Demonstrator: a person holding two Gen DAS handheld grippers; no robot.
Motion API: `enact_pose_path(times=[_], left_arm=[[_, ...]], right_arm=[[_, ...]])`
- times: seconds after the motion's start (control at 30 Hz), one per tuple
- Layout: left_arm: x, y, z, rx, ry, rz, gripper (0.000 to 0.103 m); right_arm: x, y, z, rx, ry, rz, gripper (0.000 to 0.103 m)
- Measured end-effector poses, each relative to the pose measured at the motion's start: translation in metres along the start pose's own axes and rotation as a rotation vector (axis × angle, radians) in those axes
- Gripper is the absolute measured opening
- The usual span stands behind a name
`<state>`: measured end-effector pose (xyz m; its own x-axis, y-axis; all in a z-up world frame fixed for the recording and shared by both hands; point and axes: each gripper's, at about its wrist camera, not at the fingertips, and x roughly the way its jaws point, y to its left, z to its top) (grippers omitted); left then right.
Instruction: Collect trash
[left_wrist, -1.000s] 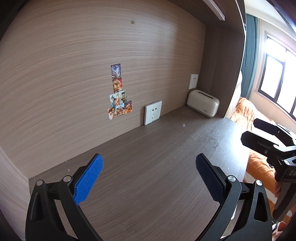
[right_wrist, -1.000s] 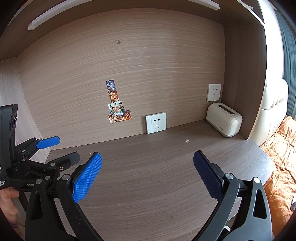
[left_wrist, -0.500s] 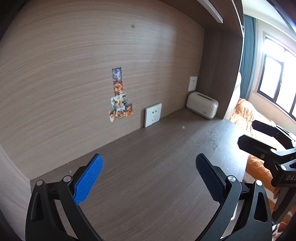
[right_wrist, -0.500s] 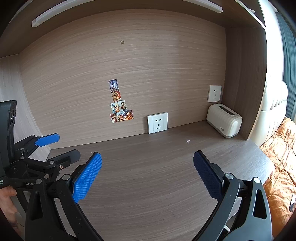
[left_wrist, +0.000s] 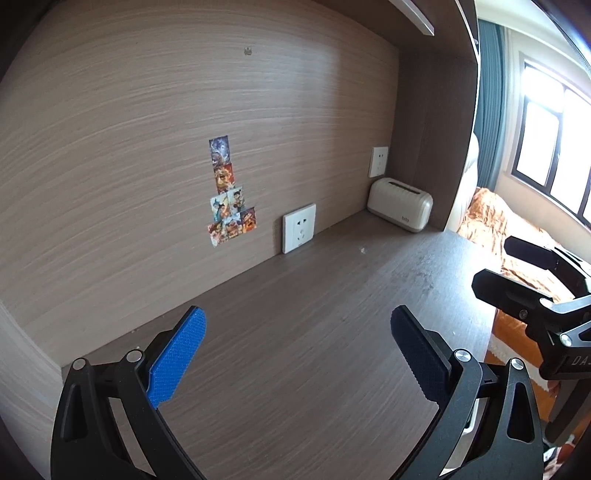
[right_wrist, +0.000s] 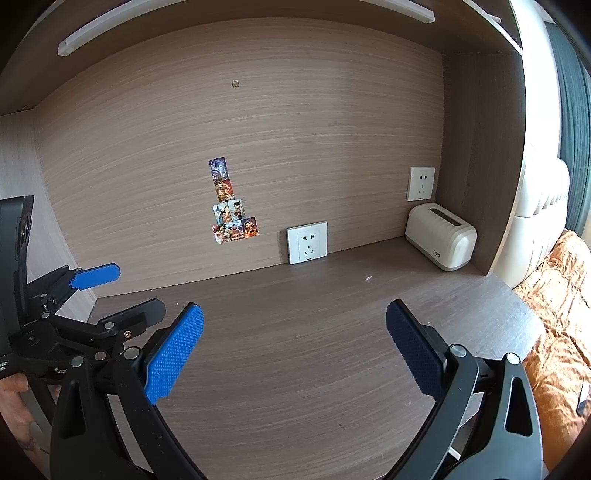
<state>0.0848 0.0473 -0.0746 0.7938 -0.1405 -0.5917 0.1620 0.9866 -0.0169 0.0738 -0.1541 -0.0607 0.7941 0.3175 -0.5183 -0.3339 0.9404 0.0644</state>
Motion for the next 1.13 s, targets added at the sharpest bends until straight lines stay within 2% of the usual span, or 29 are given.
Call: enact_pose_path(times=[0.77,0.93,1.13], left_arm=[[0.009,0.004,0.01,-0.009,-0.023,-0.014,0.098],[0.016,0.004,0.013,-0.009,-0.011,-0.031,0.098],[0.025,0.007,0.012,-0.013,-0.001,-0.015,0.098]], right_arm=[[0.003,-0.006,0.007,-0.017,-0.003,-0.019,0.098],[0.006,-0.008,0.006,-0.006,0.002,-0.035,0.098],[0.01,-0.006,0.006,-0.001,0.012,-0.05,0.098]])
